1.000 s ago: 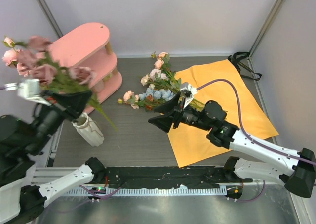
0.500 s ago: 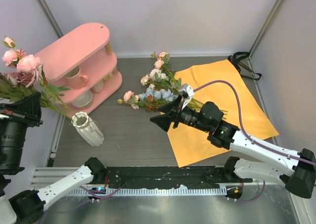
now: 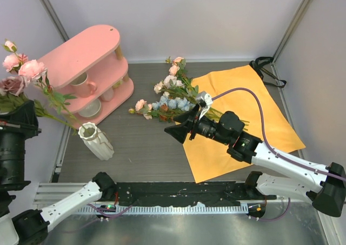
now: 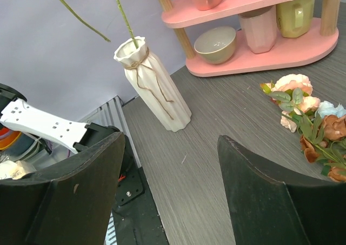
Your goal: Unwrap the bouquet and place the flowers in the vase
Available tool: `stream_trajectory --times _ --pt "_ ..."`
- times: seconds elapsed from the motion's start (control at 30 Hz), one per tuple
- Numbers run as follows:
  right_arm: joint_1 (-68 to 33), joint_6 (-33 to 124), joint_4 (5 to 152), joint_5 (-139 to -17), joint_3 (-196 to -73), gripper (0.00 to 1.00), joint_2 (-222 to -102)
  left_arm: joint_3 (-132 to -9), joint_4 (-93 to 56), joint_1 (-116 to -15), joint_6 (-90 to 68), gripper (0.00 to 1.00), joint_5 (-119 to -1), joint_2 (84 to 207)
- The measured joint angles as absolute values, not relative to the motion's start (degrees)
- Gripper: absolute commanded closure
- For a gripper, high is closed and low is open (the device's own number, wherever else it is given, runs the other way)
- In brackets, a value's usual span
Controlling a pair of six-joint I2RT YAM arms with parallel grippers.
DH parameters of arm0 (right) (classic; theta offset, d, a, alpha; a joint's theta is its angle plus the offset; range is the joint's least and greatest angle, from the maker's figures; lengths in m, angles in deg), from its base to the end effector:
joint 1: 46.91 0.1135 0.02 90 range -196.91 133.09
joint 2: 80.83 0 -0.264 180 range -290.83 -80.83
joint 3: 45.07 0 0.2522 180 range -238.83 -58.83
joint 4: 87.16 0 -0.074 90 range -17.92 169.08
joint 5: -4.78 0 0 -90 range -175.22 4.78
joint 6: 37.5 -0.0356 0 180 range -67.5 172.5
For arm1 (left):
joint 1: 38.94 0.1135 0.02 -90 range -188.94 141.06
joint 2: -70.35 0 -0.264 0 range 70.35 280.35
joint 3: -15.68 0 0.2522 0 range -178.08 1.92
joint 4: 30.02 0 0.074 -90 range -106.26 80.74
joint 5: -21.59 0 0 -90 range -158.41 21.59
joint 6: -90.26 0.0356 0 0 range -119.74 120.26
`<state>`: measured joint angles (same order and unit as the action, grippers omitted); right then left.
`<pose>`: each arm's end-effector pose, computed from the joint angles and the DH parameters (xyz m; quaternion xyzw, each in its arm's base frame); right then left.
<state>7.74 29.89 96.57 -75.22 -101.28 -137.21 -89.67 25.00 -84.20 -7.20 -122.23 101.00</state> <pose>0.1308 0.1951 0.3394 -0.2493 0.6382 0.4998 0.5299 -0.0156 0.0565 0.5233 -0.1837 0.6057 -0.0902 0.7689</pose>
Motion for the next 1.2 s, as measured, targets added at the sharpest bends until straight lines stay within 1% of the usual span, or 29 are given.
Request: stream_trajectory --times 0.17,0.43,0.63,0.8,0.83,0.9,0.93,1.0,1.03,1.1,1.13,1.2 --pt "7.74 29.89 96.57 -75.38 -101.26 0.25 -137.21 -95.49 23.82 -84.20 -8.82 1.00 -122.91 103.56" --pt "7.74 29.84 96.57 -75.73 -101.24 0.25 -137.21 -94.50 23.84 -84.20 -15.16 1.00 -125.34 105.75" --pt "7.74 29.82 96.57 -75.77 -100.67 0.25 -137.07 -85.21 22.51 -84.20 -17.76 1.00 -130.21 103.69" --pt "7.74 29.67 96.53 -76.23 -99.43 0.25 -137.03 -74.77 17.50 -84.20 -16.99 0.99 -134.12 98.05" --pt "7.74 29.63 96.51 -76.32 -99.30 0.25 -137.03 -73.39 16.67 -84.20 -17.06 0.92 -135.00 96.96" --pt "7.74 29.45 96.51 -76.47 -99.12 0.25 -137.03 -71.62 15.45 -84.20 -17.28 0.83 -136.48 95.41" --pt "7.74 29.38 96.51 -76.58 -99.12 0.25 -137.05 -70.88 15.16 -84.20 -17.47 0.76 -137.25 94.71" --pt "7.74 29.17 96.51 -76.73 -99.12 0.25 -137.07 -69.80 15.14 -84.20 -18.11 0.70 -138.34 93.77" --pt "7.74 29.01 96.51 -76.82 -99.12 0.25 -137.07 -69.41 15.27 -84.20 -18.79 0.61 -138.91 93.51" --pt "7.74 28.79 96.51 -77.08 -99.12 0.25 -137.10 -68.65 15.78 -84.20 -20.12 0.49 -139.94 93.20" --pt "7.74 28.71 96.51 -77.21 -99.12 0.25 -137.10 -68.19 15.99 -84.20 -20.56 0.36 -140.26 93.03" --pt "7.74 28.60 96.51 -77.41 -99.12 0.25 -137.10 -67.20 17.72 -84.20 -22.22 0.31 -140.81 92.52"
